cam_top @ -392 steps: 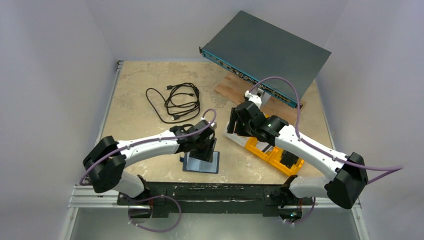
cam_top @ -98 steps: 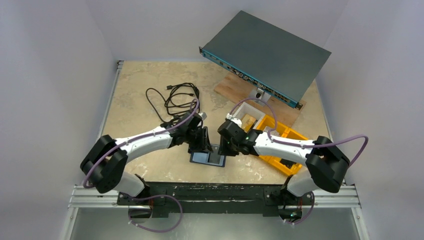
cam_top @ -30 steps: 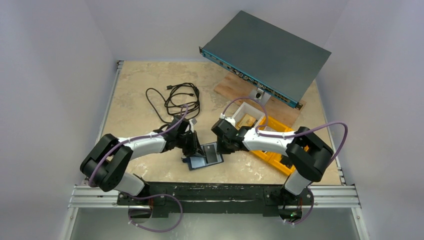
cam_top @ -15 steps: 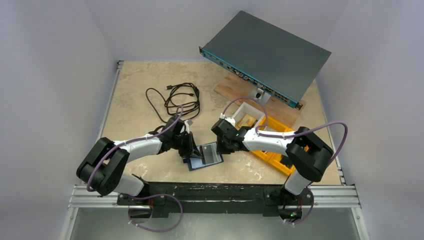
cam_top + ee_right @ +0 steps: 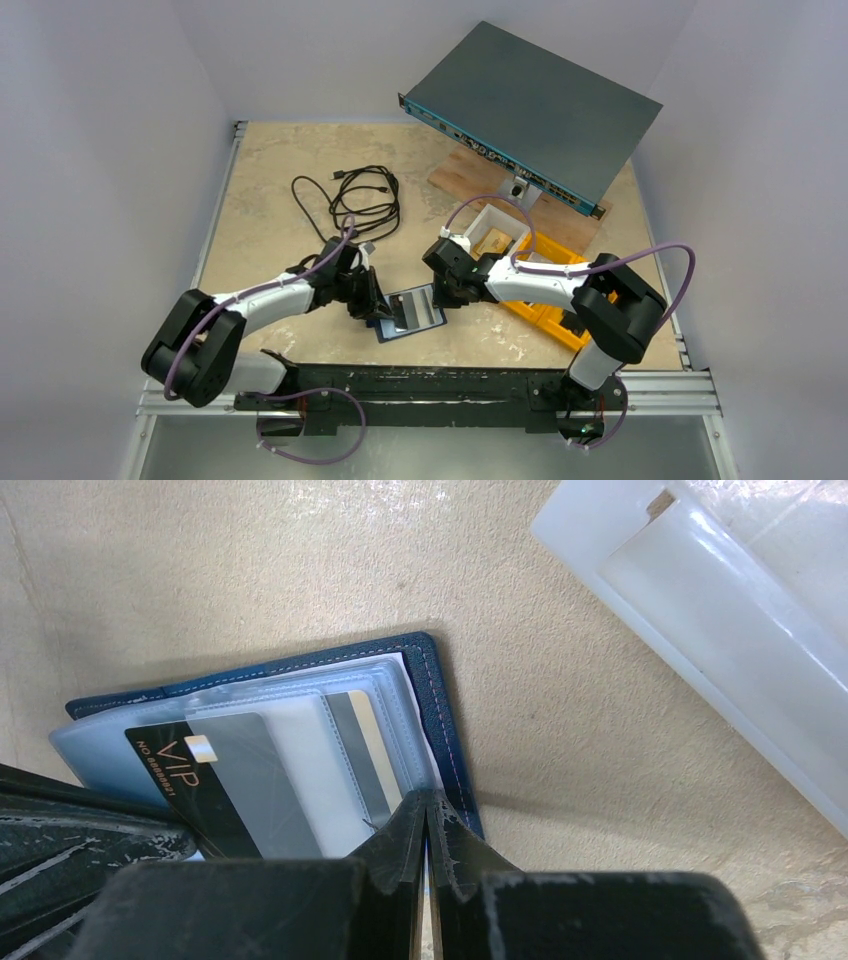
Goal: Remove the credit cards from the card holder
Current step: Remove the credit card from the card holder.
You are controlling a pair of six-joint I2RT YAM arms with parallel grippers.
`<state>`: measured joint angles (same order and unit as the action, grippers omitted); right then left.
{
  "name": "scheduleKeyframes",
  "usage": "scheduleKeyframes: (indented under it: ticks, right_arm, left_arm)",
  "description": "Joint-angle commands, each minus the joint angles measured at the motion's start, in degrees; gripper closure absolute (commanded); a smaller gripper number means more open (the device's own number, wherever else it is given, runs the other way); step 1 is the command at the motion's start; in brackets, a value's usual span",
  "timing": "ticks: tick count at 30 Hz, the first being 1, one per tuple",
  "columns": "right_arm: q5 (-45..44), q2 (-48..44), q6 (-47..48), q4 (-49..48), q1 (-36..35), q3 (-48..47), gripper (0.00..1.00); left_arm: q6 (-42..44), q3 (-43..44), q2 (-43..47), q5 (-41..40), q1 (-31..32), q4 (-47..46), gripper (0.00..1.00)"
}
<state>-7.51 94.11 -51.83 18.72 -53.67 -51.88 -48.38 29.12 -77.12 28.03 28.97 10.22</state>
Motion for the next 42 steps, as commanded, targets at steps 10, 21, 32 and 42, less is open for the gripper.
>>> scheduleKeyframes:
  ticks: [10, 21, 32, 42]
  right_arm:
    - [0.1, 0.2, 0.0, 2.5, -0.2, 1.6, 1.00]
    - [0.5, -4.5, 1.6, 3.9, -0.3, -3.9, 0.97]
    - [4.2, -9.4, 2.6, -4.5, -0.1, -4.0, 0.46]
    - [15.4, -14.3, 1.7, -20.6, 3.8, 4.1, 0.28]
  left_arm:
    - [1.4, -0.6, 7.3, -1.8, -1.3, 5.2, 1.00]
    - [2.8, 2.0, 11.6, -1.9, -1.5, 9.9, 1.00]
    - [4.2, 6.6, 15.1, -0.8, -1.8, 14.1, 1.00]
    - [3.9, 9.6, 18.1, 4.8, -4.6, 14.3, 1.00]
